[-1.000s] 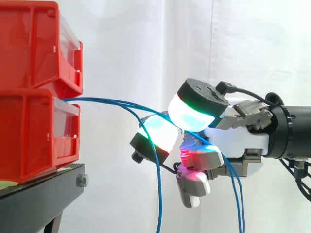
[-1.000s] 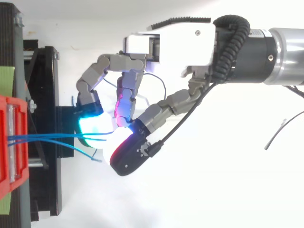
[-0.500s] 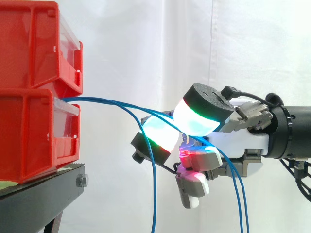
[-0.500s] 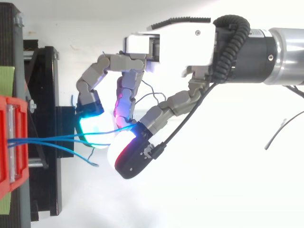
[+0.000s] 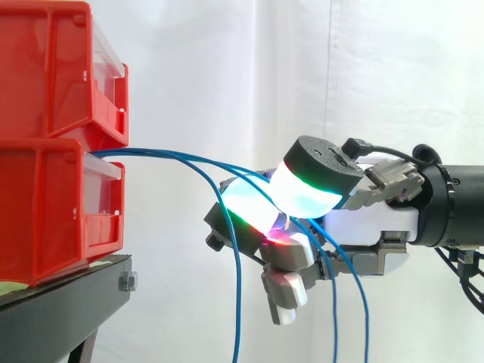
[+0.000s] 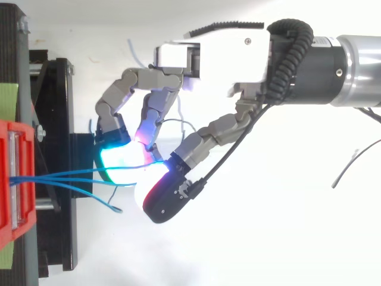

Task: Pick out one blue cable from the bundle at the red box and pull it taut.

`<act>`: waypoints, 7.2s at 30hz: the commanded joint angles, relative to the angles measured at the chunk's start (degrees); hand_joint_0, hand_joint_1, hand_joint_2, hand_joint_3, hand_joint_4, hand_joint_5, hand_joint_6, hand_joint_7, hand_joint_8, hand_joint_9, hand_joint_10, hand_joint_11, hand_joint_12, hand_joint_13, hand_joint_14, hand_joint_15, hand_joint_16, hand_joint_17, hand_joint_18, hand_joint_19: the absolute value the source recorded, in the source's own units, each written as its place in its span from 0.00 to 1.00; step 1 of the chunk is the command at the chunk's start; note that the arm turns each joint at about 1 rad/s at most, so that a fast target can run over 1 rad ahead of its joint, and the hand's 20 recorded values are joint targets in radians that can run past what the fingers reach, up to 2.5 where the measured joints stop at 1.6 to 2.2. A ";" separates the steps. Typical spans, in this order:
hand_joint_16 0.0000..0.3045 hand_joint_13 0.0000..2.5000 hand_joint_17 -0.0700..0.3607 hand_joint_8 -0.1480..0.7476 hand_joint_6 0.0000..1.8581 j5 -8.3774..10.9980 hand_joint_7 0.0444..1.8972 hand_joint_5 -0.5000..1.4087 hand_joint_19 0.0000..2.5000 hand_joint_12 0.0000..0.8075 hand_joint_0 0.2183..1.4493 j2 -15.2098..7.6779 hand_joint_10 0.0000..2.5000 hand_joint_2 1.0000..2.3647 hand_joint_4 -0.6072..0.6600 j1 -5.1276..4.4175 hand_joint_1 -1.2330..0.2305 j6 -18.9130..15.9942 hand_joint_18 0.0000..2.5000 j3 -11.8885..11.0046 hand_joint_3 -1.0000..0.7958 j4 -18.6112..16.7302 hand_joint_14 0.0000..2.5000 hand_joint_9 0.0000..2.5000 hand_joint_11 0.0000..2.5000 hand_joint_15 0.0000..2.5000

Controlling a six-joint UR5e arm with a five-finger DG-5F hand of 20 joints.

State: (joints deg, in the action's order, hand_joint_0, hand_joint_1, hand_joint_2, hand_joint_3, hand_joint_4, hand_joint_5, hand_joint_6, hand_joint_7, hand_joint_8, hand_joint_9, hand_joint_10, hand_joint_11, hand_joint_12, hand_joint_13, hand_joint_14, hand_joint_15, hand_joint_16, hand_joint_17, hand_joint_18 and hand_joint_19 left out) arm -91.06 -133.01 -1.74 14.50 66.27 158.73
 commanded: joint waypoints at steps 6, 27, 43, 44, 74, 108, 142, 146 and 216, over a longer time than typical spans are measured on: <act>0.13 0.40 0.38 0.42 0.51 -0.08 0.46 0.14 0.21 0.41 0.41 0.04 0.01 0.00 0.53 0.07 0.17 0.00 0.32 0.00 0.28 0.18 0.01 0.41 0.40 0.29; 0.16 0.45 0.42 0.50 0.49 -0.08 0.44 0.16 0.27 0.47 0.28 0.04 0.01 0.00 0.57 0.07 0.46 0.00 0.36 -0.09 0.28 0.26 0.01 0.52 0.41 0.30; 0.16 0.47 0.42 0.50 0.50 0.01 0.52 0.19 0.28 0.48 0.31 0.04 0.01 0.02 0.51 0.07 0.38 -0.09 0.36 -0.09 0.42 0.26 0.01 0.55 0.42 0.31; 0.16 0.47 0.42 0.50 0.49 0.01 0.53 0.19 0.28 0.48 0.31 -0.05 0.01 0.02 0.51 0.07 0.37 -0.09 0.36 -0.09 0.44 0.26 0.01 0.55 0.42 0.31; 0.19 0.46 0.46 0.52 0.46 0.09 0.46 0.17 0.29 0.51 0.25 0.04 0.01 0.00 0.58 -0.02 0.39 -1.14 0.37 -0.09 0.28 0.53 0.01 0.52 0.39 0.31; 0.17 0.44 0.44 0.60 0.51 0.18 0.52 0.19 0.27 0.48 0.35 0.04 0.01 0.02 0.53 -0.11 0.32 -7.12 0.37 -0.53 0.48 2.72 0.01 0.49 0.29 0.26; 0.14 0.41 0.38 0.77 0.50 -5.36 0.52 0.18 0.19 0.43 0.36 -0.05 0.00 0.02 0.53 0.51 0.33 -15.73 0.34 -0.44 0.45 4.13 0.01 0.45 0.00 0.15; 0.14 0.42 0.38 0.76 0.51 -5.36 0.51 0.18 0.20 0.44 0.35 0.04 0.01 0.02 0.53 0.59 0.34 -15.73 0.34 -0.44 0.45 4.04 0.01 0.54 0.14 0.17; 0.17 0.55 0.43 0.52 0.52 -5.09 0.45 0.17 0.43 0.42 0.39 -0.05 0.15 0.02 0.49 0.59 0.36 -15.82 0.46 -0.44 0.43 3.69 0.46 0.65 0.71 0.58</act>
State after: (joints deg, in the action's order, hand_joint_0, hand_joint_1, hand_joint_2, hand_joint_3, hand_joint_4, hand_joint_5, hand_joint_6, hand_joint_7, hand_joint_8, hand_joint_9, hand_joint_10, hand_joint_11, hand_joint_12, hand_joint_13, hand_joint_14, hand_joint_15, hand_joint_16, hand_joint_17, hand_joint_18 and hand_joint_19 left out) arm -96.16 -133.06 -1.06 -1.37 65.83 162.42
